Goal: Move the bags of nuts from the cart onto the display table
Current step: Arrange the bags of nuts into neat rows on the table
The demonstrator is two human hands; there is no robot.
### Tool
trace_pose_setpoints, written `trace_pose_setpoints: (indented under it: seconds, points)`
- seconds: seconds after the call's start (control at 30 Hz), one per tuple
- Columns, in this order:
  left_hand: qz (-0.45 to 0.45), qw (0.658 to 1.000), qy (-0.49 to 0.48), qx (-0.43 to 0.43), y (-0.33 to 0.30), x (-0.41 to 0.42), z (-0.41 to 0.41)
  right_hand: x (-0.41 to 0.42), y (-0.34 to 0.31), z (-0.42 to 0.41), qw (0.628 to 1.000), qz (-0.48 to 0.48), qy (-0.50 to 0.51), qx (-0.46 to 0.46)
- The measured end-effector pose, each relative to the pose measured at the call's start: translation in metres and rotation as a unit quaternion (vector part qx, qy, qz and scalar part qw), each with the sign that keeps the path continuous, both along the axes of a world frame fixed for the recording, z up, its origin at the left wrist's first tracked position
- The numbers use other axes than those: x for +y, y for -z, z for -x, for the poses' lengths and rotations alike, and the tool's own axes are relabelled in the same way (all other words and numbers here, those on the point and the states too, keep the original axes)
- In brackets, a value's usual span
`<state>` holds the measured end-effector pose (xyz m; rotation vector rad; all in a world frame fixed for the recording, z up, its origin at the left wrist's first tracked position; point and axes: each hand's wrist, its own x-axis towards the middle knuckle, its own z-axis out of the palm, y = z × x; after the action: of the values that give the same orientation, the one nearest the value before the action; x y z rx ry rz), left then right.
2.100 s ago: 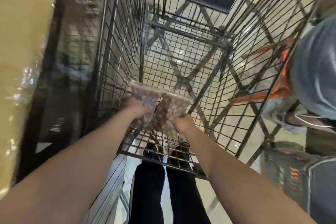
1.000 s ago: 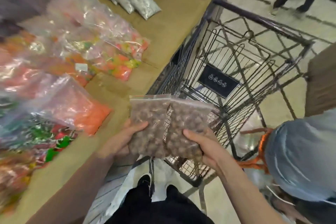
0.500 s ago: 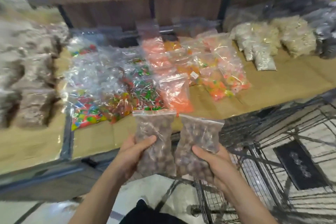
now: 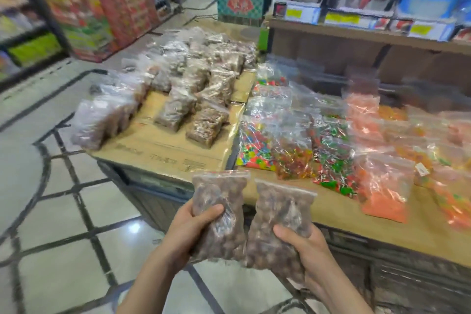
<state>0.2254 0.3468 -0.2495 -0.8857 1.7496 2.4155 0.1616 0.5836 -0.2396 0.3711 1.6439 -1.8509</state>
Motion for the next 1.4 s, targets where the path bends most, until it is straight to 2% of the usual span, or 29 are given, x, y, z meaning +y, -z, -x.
trace_pose_setpoints:
  seconds: [0.27,0.37,0.67,0.97,1.17,1.4]
  points:
    - [0.009,0.997,-0.073,-0.006,0.005,-0.153,-0.036,-0.168,0.009,-0.009,0.999,0.038,-0.033,-0.021]
    - [0.028,0.995,-0.091,-0.008,0.012,-0.209,-0.038,-0.222,0.010,-0.008,0.998,0.046,-0.040,-0.003]
    - [0.019,0.994,-0.104,-0.014,0.024,-0.306,-0.012,-0.306,0.010,0.021,0.999,0.033,-0.004,0.005]
    - [0.016,0.996,-0.078,-0.030,0.036,-0.365,0.083,-0.361,0.021,0.105,0.999,0.014,0.033,0.002]
    - [0.028,0.997,-0.055,-0.045,0.042,-0.415,0.172,-0.395,0.031,0.172,0.999,0.012,0.032,0.010]
    - [0.041,0.997,-0.052,-0.046,0.052,-0.447,0.296,-0.425,0.038,0.232,0.995,0.026,0.094,0.020]
